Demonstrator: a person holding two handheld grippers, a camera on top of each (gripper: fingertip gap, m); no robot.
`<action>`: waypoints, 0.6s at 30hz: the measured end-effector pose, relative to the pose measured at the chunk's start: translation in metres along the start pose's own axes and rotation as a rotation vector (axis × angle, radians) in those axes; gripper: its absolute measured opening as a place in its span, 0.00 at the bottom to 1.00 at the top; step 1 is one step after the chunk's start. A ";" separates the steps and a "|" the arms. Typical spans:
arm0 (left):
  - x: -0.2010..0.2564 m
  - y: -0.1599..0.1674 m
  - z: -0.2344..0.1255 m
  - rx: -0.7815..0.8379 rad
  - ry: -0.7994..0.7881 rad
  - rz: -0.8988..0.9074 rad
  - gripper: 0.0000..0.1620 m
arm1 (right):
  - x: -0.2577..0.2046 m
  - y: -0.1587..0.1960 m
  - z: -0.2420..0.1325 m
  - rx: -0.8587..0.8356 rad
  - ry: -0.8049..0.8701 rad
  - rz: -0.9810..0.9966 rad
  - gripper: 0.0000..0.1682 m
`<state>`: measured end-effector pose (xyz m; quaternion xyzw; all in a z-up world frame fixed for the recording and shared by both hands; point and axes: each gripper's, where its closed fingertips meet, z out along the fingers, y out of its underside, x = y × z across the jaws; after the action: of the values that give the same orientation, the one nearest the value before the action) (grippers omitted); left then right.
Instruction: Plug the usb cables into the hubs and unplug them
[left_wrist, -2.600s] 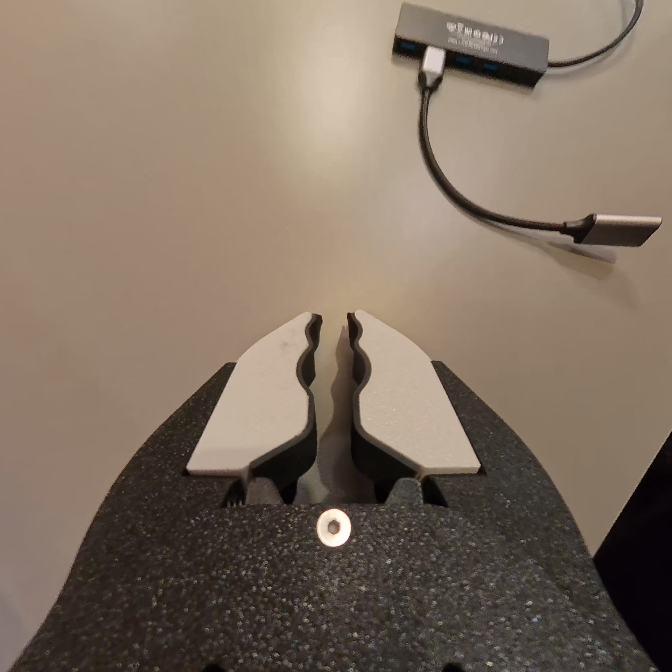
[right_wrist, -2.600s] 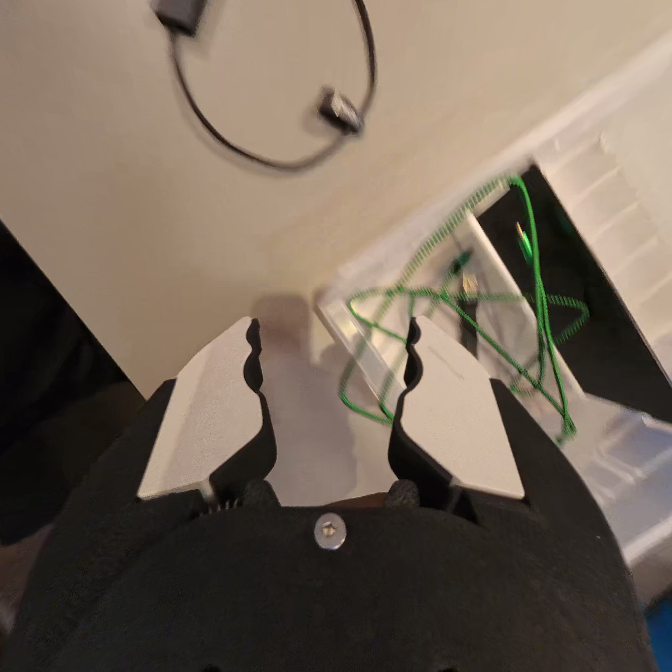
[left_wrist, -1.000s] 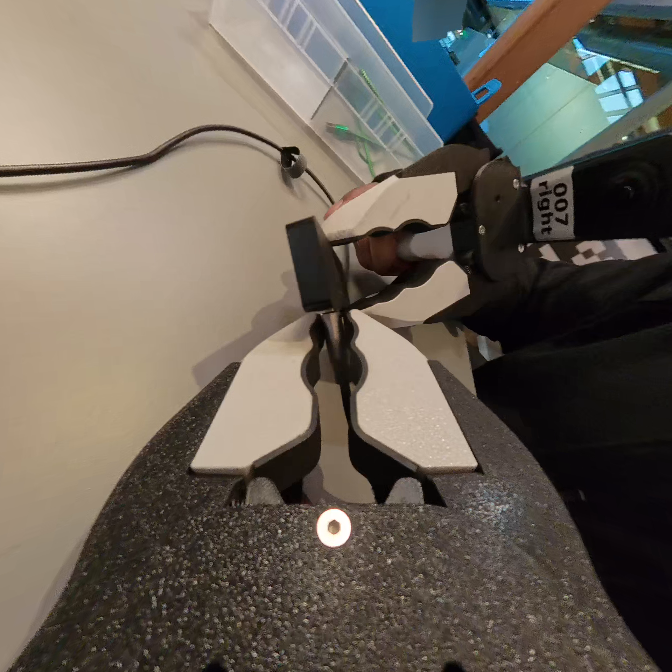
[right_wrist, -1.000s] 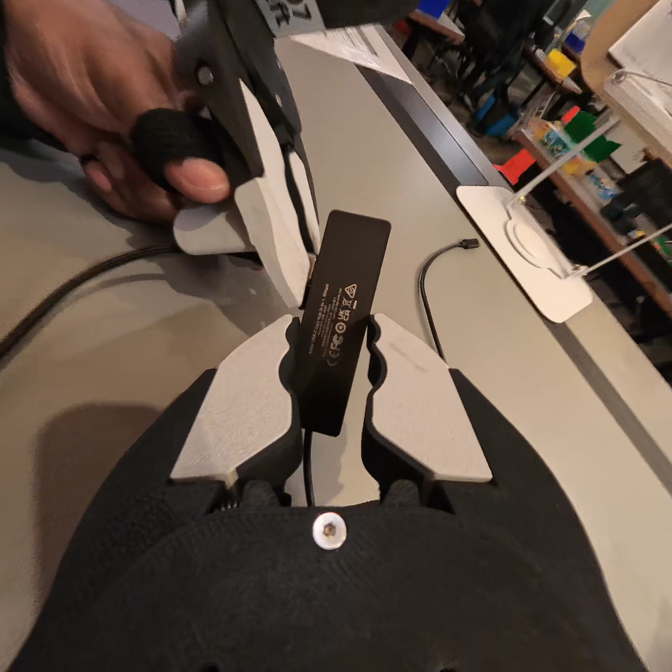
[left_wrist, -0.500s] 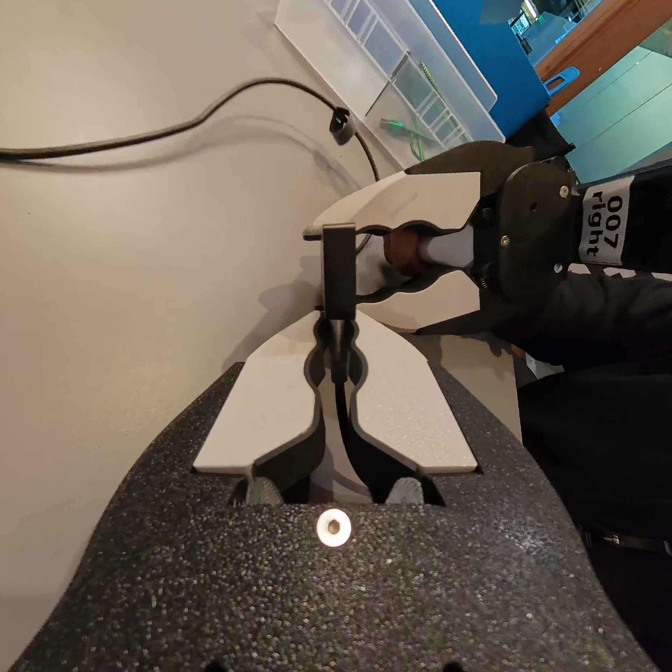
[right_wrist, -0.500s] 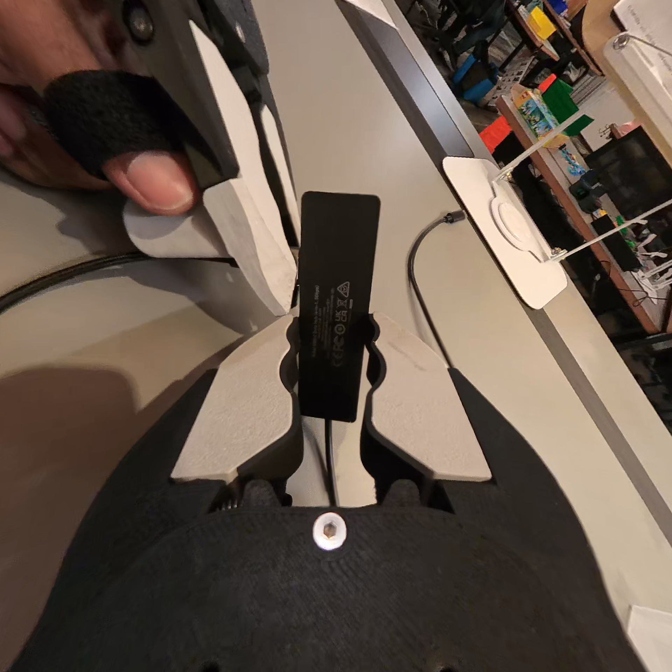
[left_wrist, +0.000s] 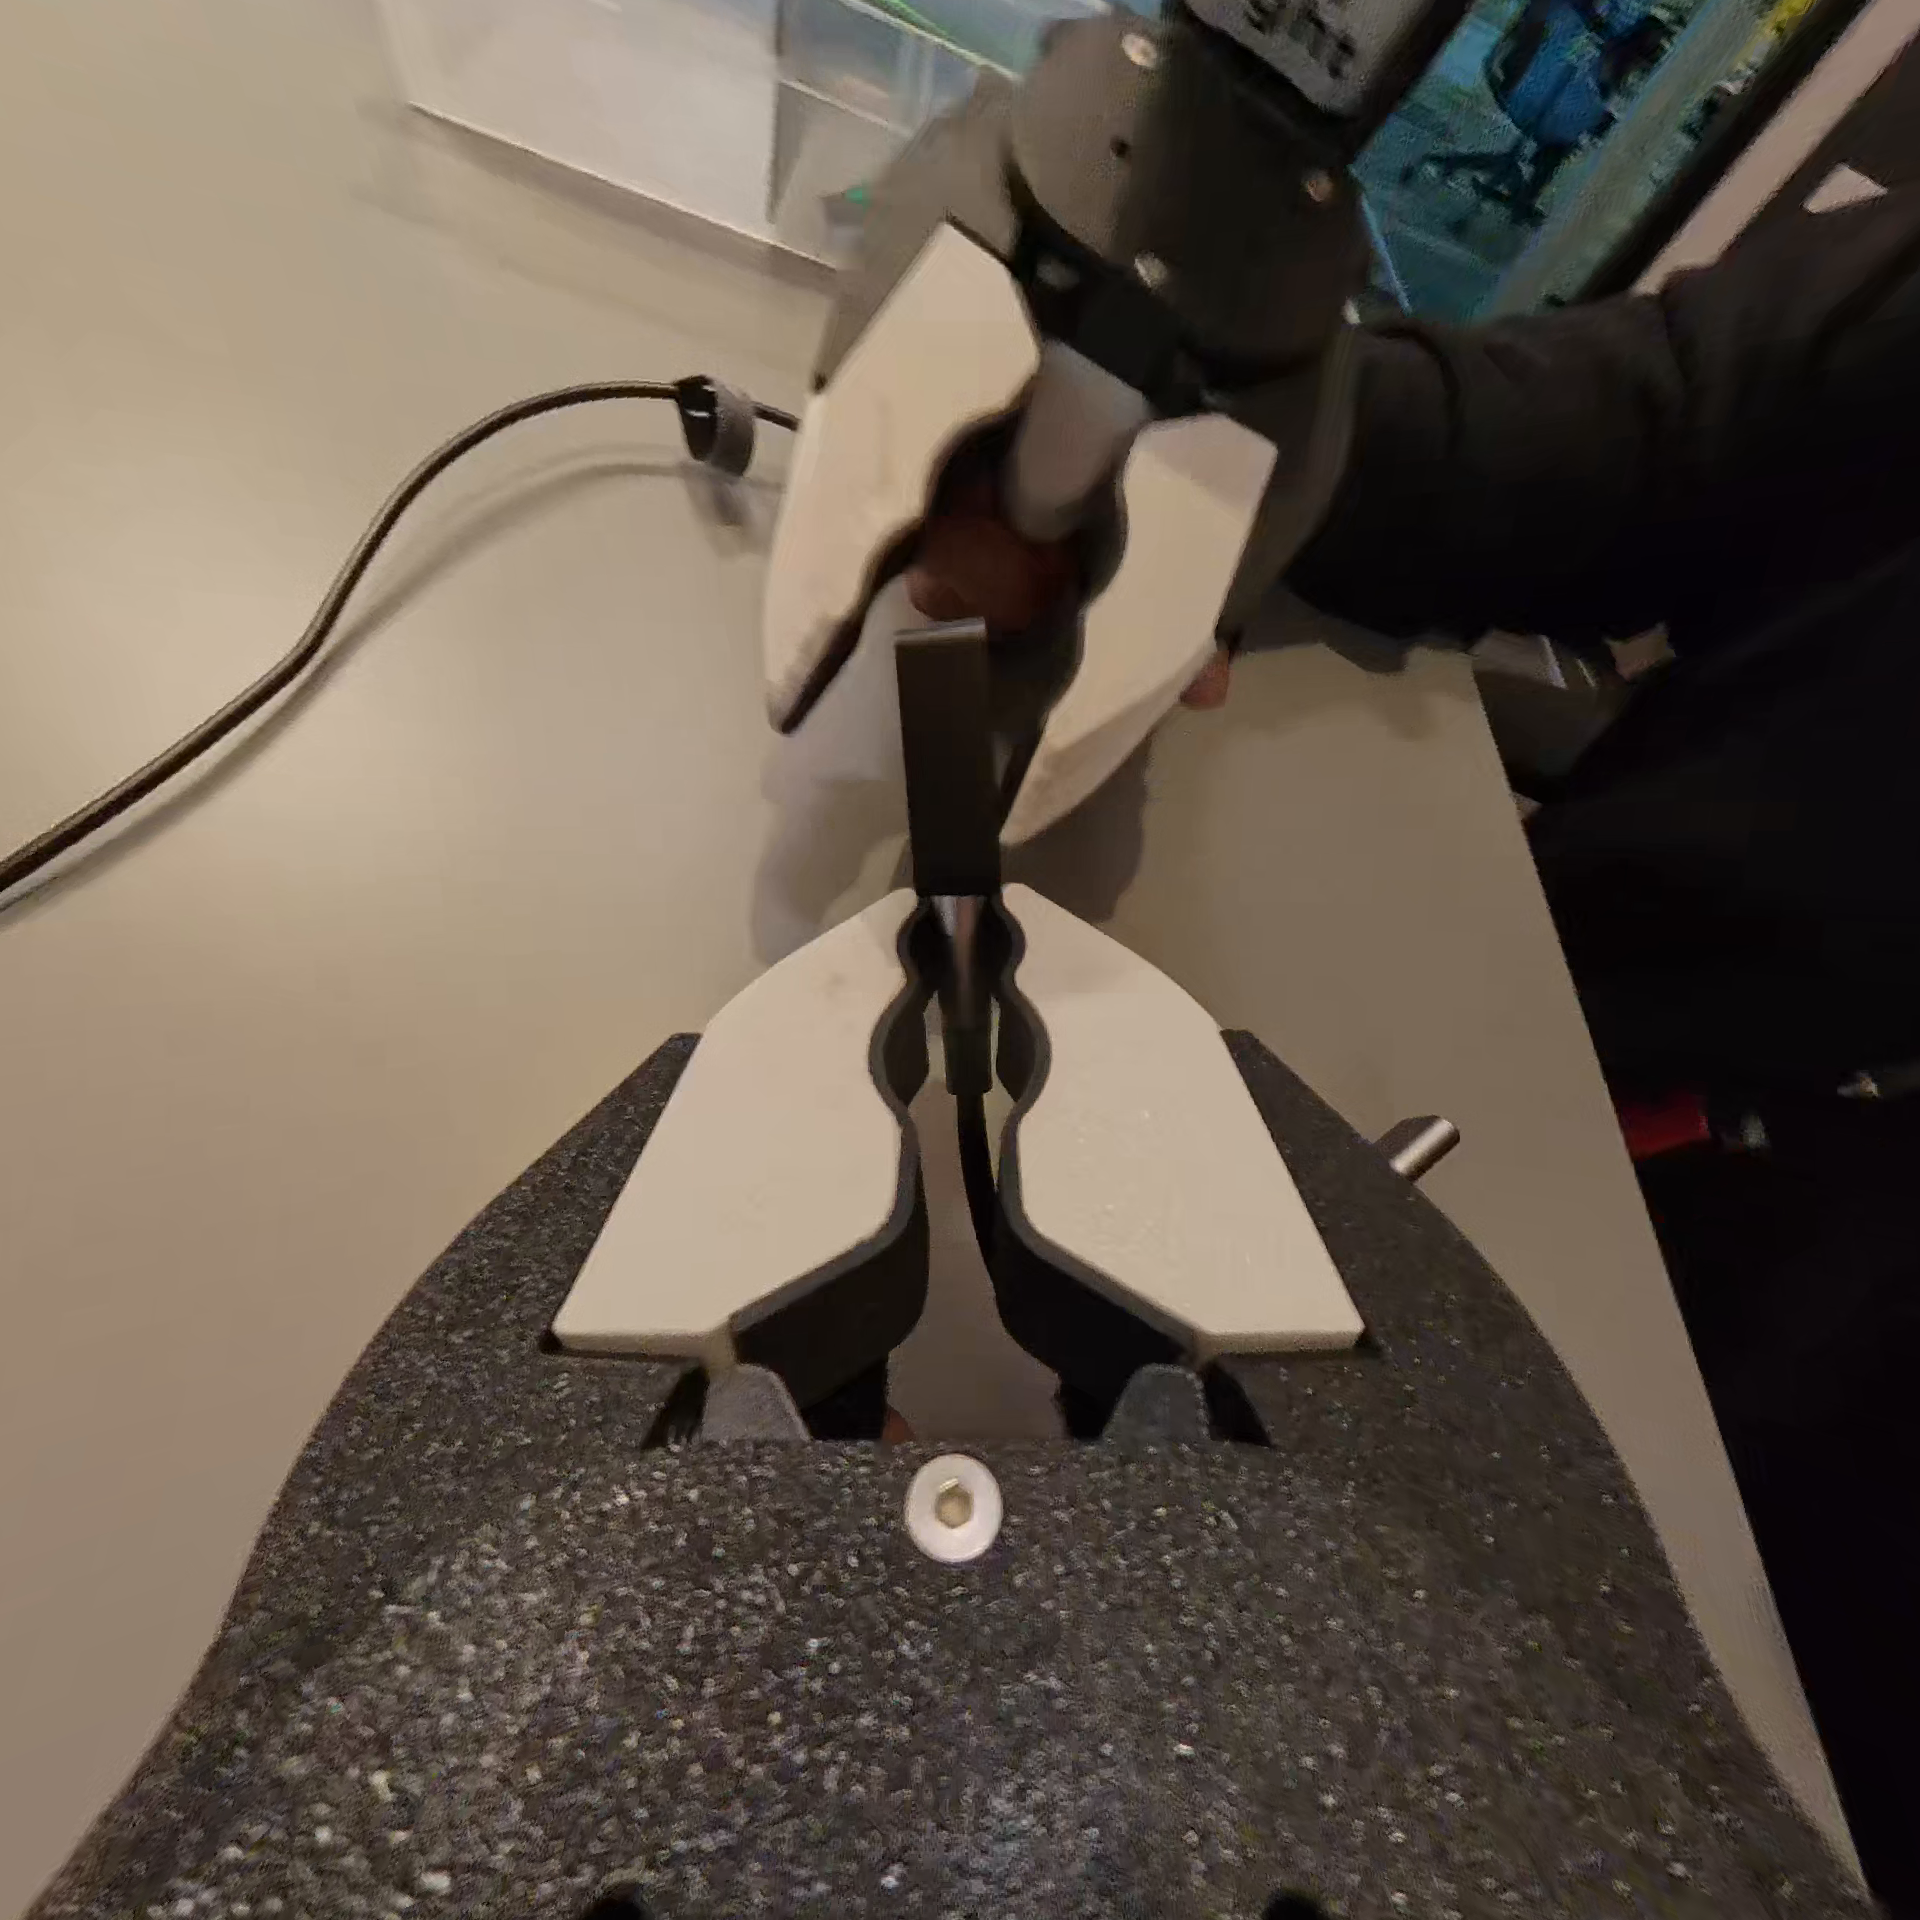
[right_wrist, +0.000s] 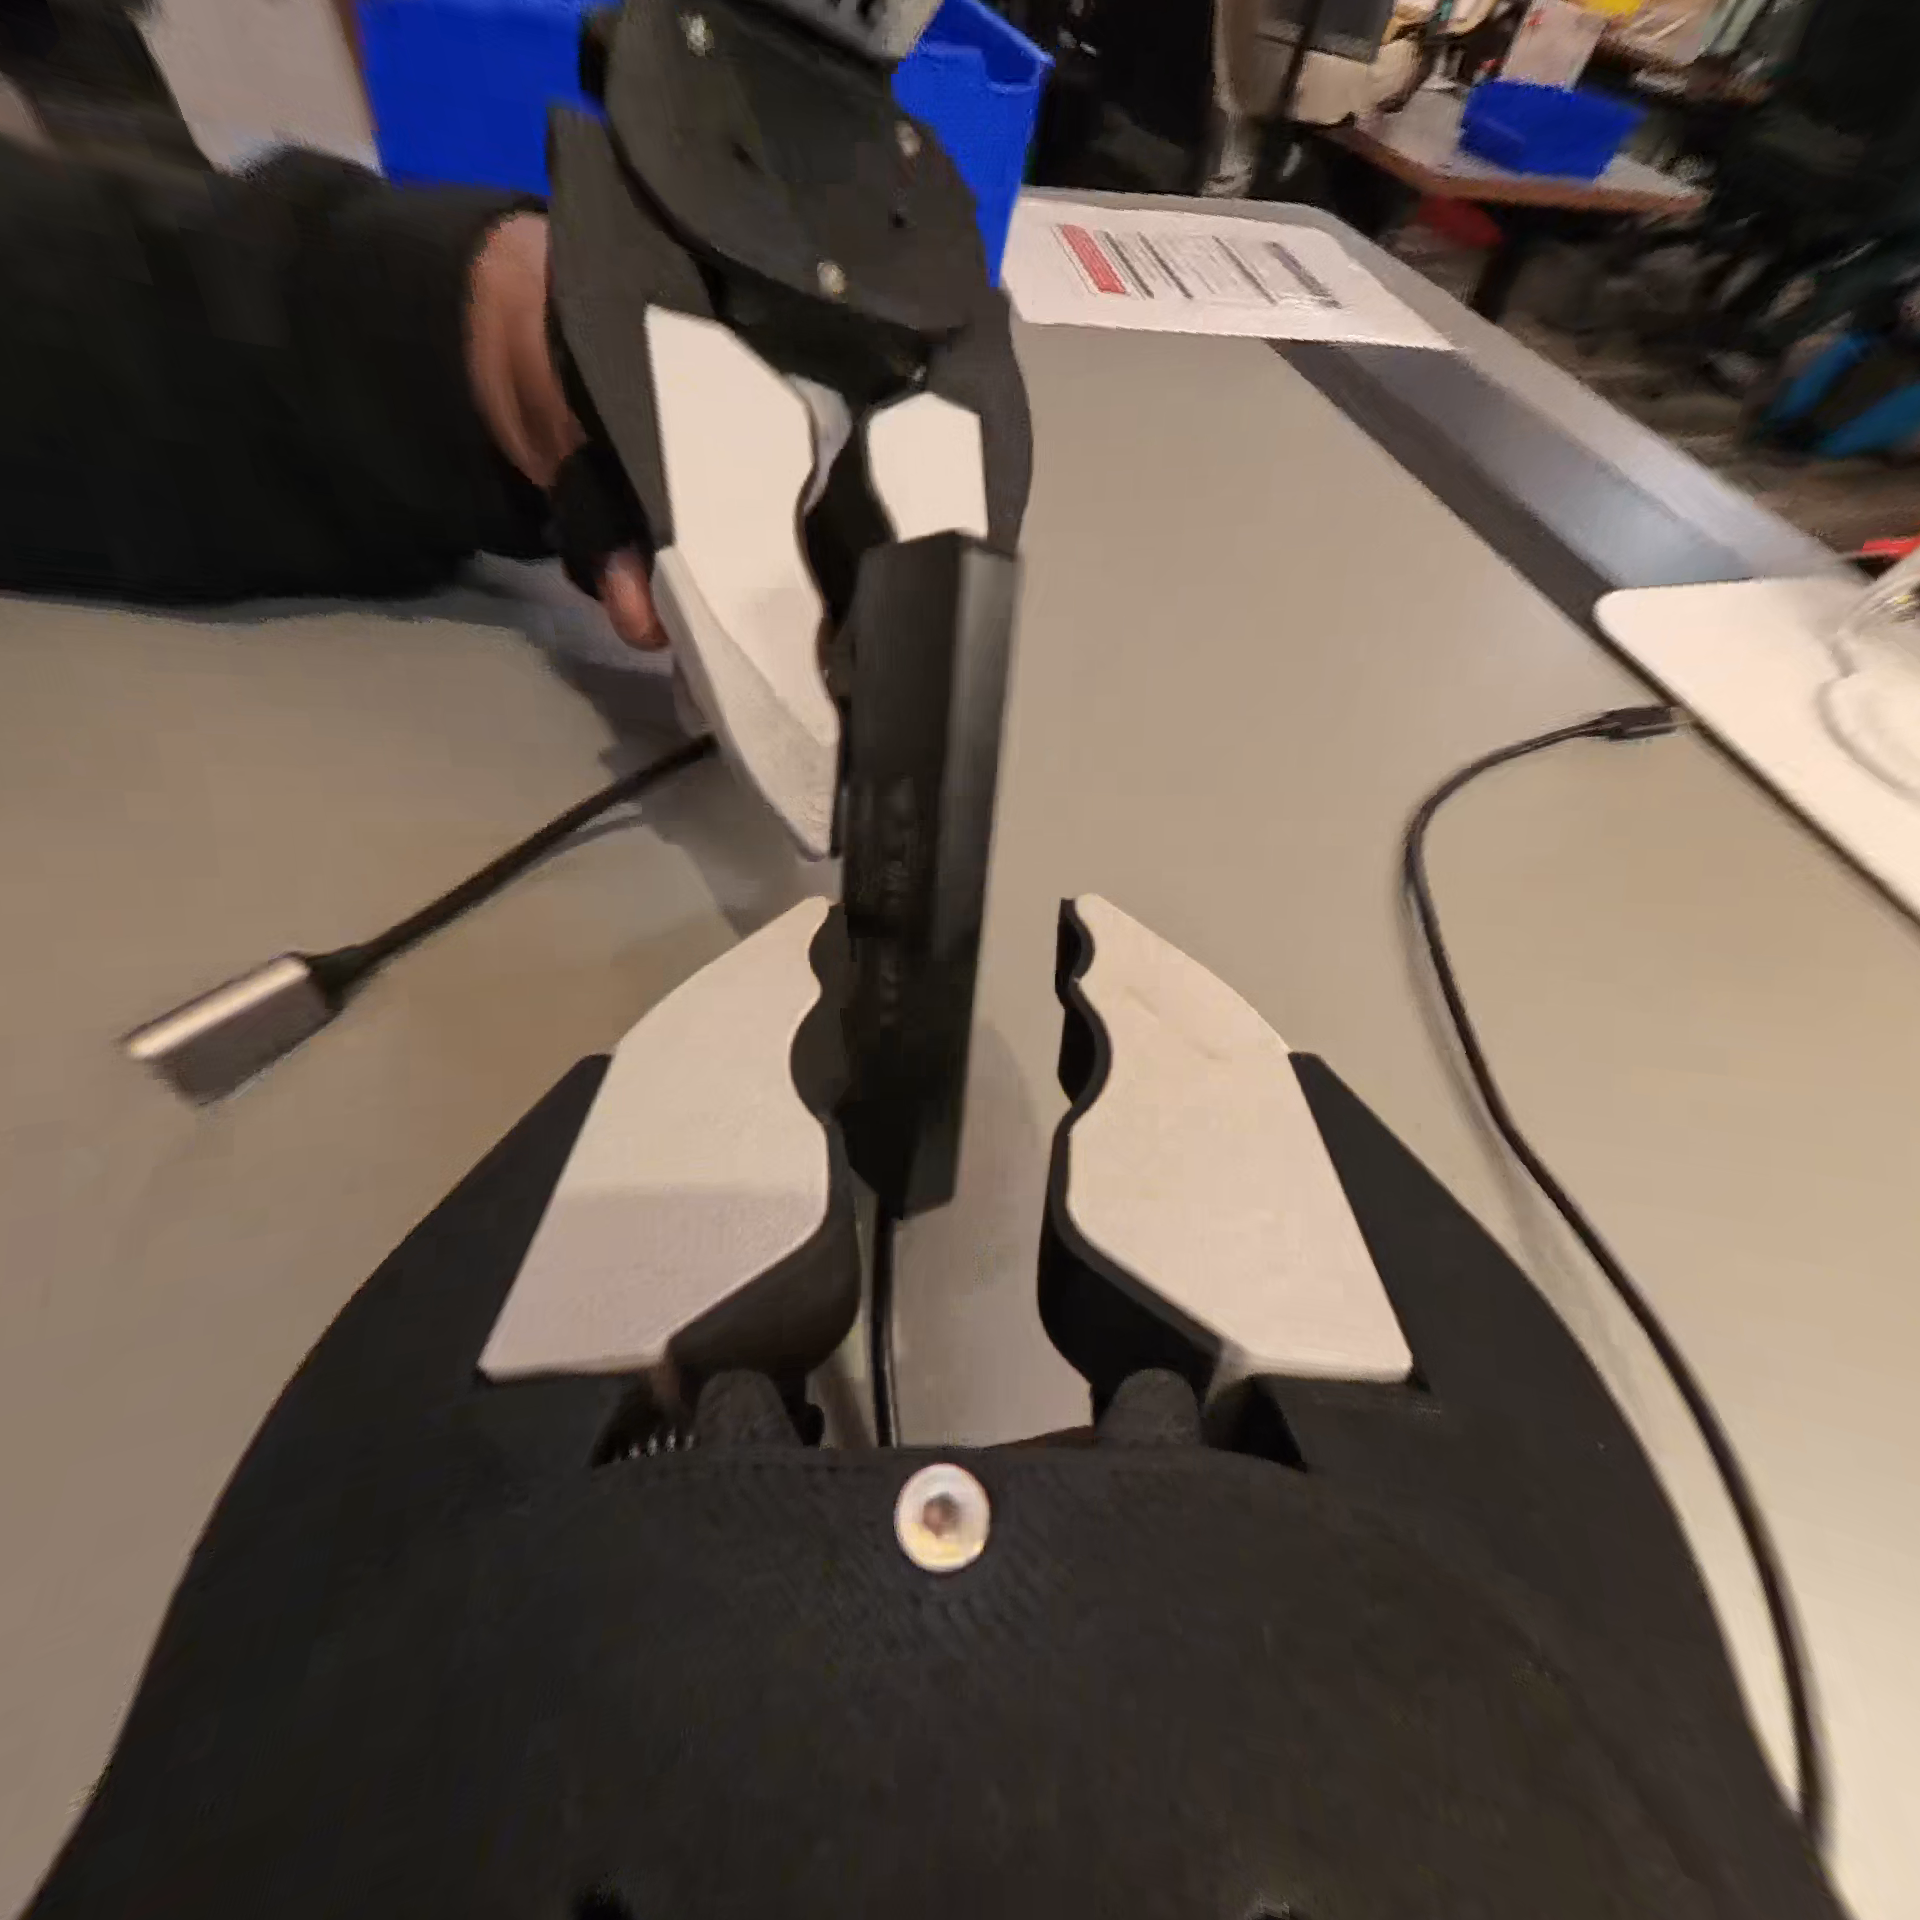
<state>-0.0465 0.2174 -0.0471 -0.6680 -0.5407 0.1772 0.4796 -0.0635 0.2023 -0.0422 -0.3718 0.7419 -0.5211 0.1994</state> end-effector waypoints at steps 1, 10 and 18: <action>0.006 0.001 0.001 -0.014 0.032 0.001 0.05 | -0.002 -0.005 -0.005 0.038 -0.034 0.053 0.23; 0.026 0.018 0.009 -0.092 0.180 -0.034 0.05 | -0.031 -0.017 0.006 0.029 -0.294 0.346 0.19; 0.013 0.035 0.008 -0.121 0.204 -0.183 0.05 | -0.037 0.003 0.026 -0.156 -0.490 0.381 0.08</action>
<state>-0.0288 0.2341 -0.0765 -0.6582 -0.5576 0.0309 0.5049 -0.0229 0.2152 -0.0582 -0.3547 0.7658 -0.3110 0.4369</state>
